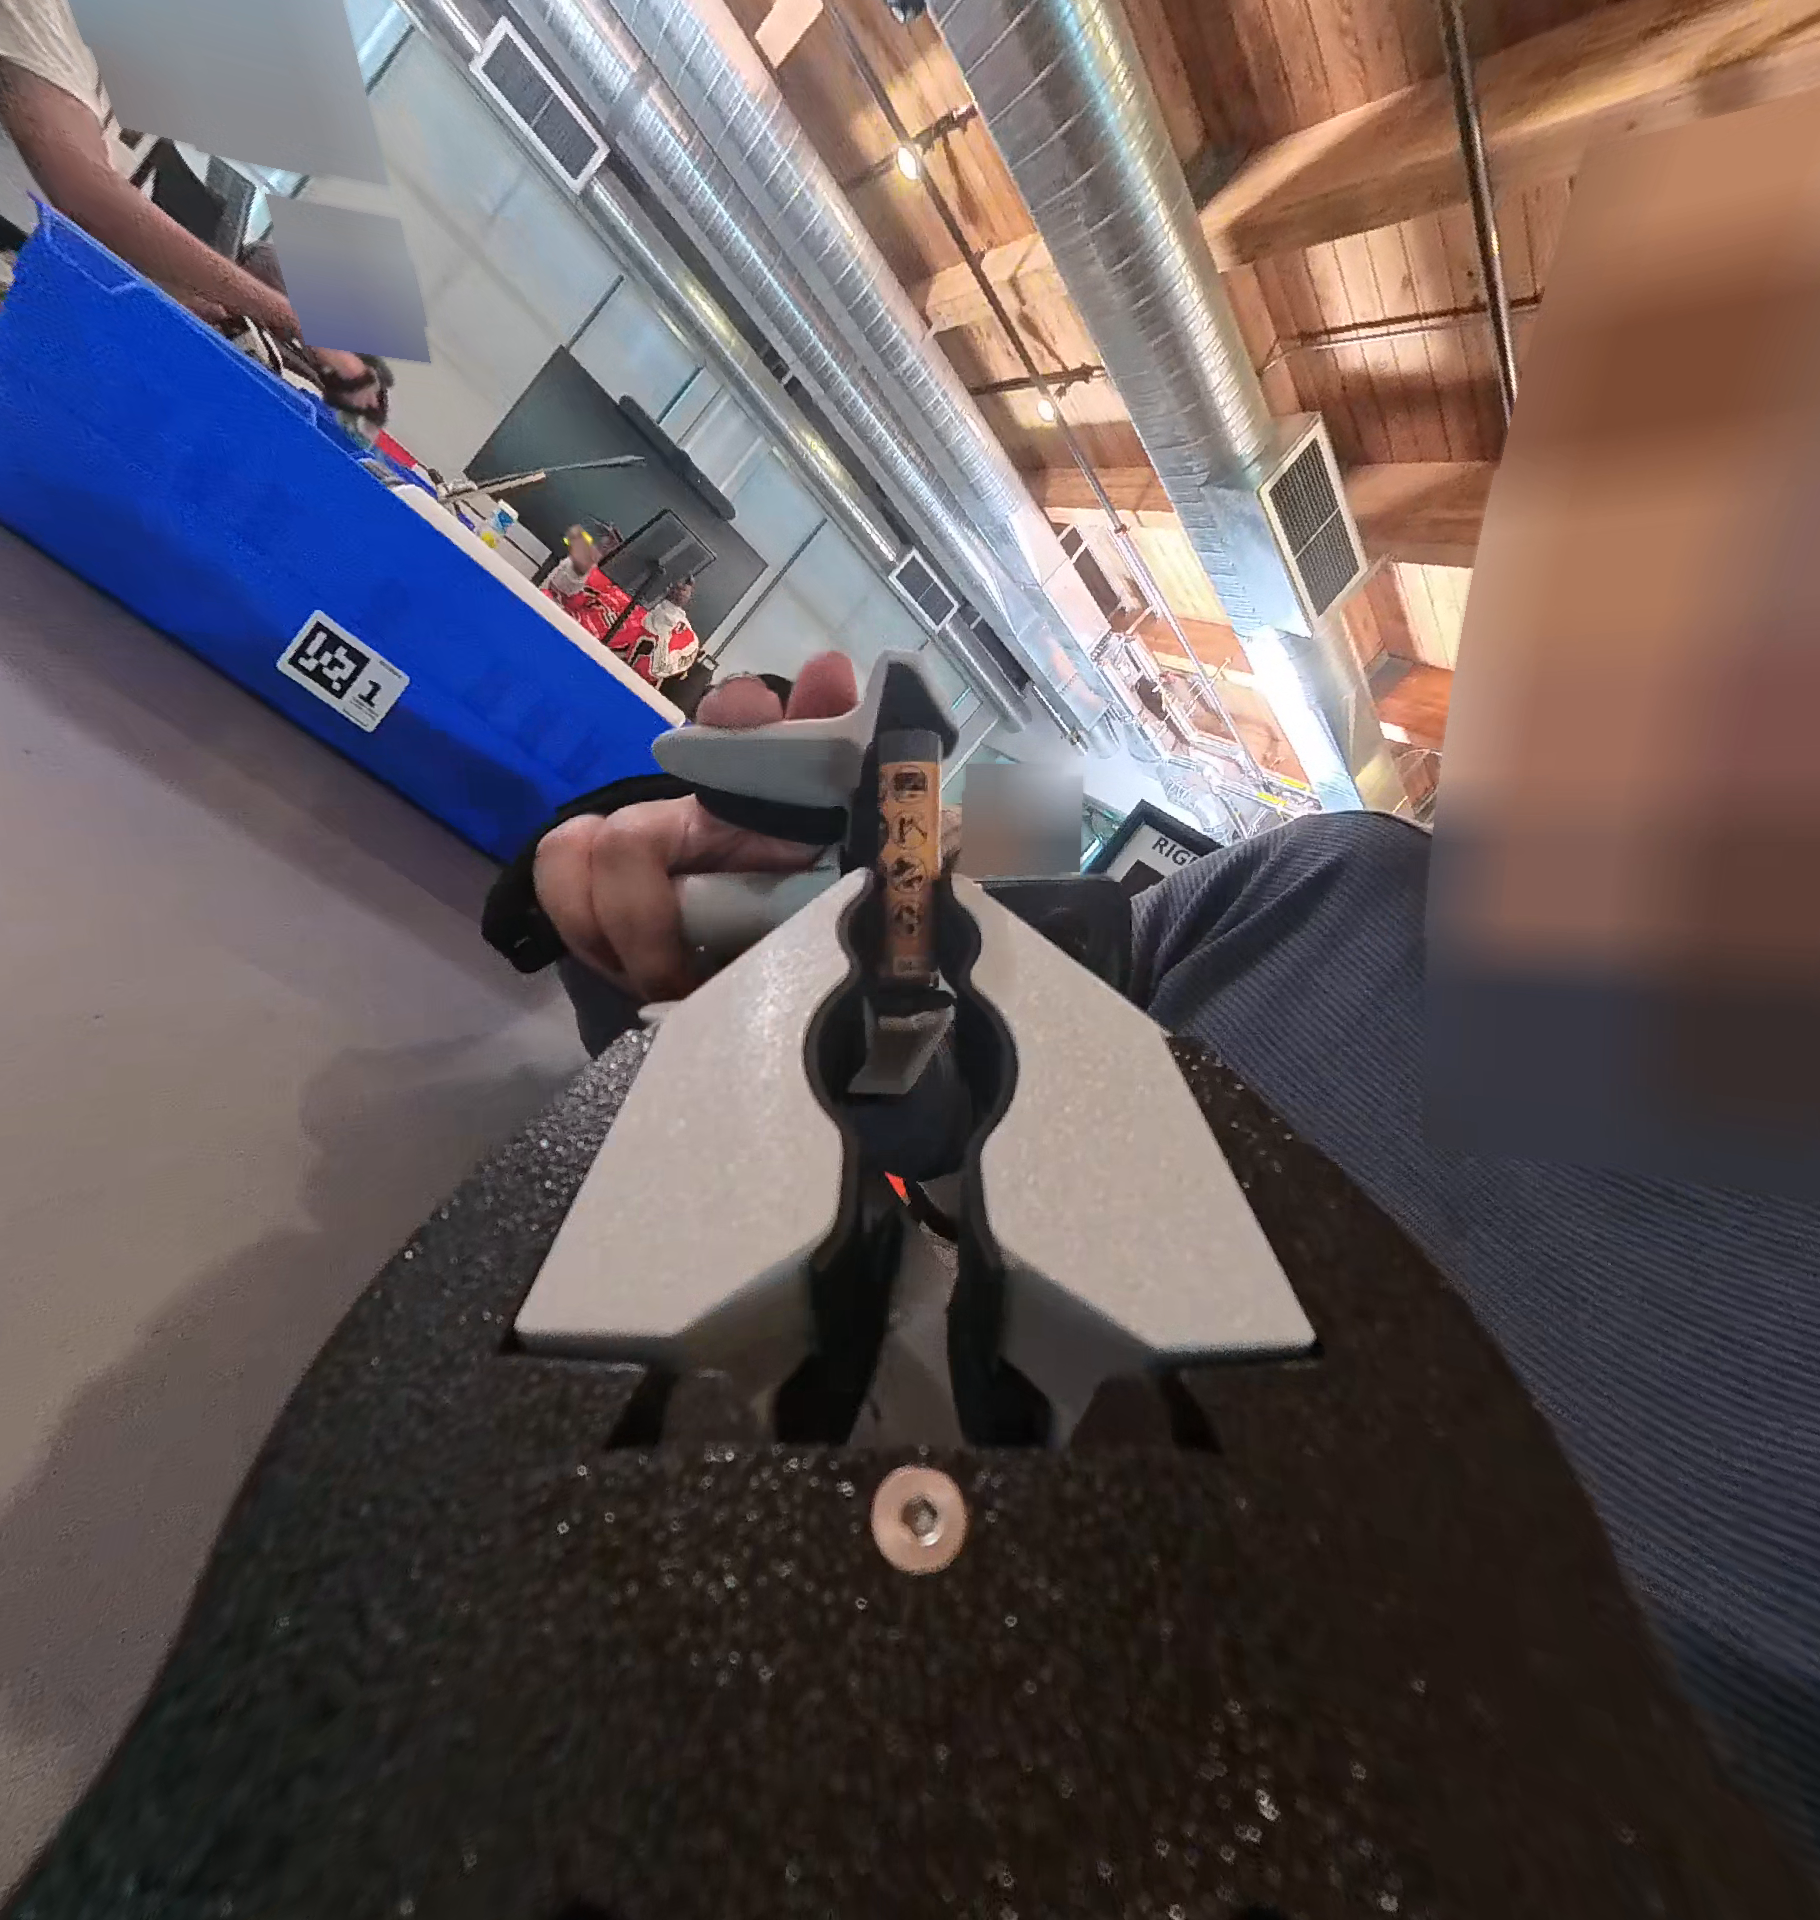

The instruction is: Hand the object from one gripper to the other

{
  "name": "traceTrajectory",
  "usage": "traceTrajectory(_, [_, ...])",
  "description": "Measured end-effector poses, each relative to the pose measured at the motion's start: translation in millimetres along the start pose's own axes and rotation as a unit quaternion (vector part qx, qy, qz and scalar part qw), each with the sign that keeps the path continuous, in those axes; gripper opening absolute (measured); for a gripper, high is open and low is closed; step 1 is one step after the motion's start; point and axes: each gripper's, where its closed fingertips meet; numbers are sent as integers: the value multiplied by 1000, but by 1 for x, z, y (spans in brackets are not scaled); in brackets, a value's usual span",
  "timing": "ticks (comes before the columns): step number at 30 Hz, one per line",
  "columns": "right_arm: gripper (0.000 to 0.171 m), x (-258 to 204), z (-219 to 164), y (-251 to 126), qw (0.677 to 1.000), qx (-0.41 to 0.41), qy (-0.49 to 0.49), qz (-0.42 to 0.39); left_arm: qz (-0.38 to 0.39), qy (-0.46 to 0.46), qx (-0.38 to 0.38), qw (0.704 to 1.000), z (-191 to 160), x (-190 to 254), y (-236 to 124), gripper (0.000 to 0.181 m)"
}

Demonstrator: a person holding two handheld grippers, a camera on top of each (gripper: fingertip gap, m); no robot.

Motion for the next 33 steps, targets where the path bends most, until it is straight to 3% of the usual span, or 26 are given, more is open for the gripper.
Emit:
traceTrajectory(3, [48, 1, -1, 1, 1000, -8, 6, 3, 3, 0, 8, 1000, 2, -1, -1, 8])
traceTrajectory(5, [48, 6, -7, 2, 999, -22, 32, -2, 29, 42, 53, 997, 15, -2, -4, 26])
traceTrajectory(8, [48, 36, -29, 0, 986, -63, 144, -54, 93, 141, 157, 973, 47, 0, -27, 53])
traceTrajectory(10, [48, 48, -40, -4, 964, -66, 251, -52, 167, 234, 153, 946, 55, -3, -38, 63])
traceTrajectory(12, [48, 49, -47, -4, 927, -61, 369, -17, 263, 352, 87, 894, 50, -13, -41, 62])
traceTrajectory(16, [48, 29, -45, 0, 820, -45, 561, 108, 396, 530, -22, 749, 40, -34, -42, 57])
traceTrajectory(20, [47, 3, -31, -1, 701, -39, 674, 229, 423, 652, -84, 624, 30, -32, -33, 50])
traceTrajectory(23, [47, -11, -23, -2, 649, -39, 707, 278, 404, 703, -121, 572, 16, -31, -22, 40])
traceTrajectory(29, [47, -30, -9, -7, 622, -46, 703, 340, 402, 734, -147, 527, 9, -32, -18, 15])
traceTrajectory(31, [47, -29, -9, -6, 627, -41, 702, 336, 407, 739, -151, 515, 9, -33, -18, 10])
traceTrajectory(33, [47, -28, -15, -3, 652, -45, 687, 317, 425, 729, -151, 515, 14, -36, -21, 8])
Point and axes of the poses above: each gripper's, where its closed fingertips meet, y out along the fingers, z out of its top, x = y × z across the jaws, and after that the axes turned 2 degrees about -x, right-handed
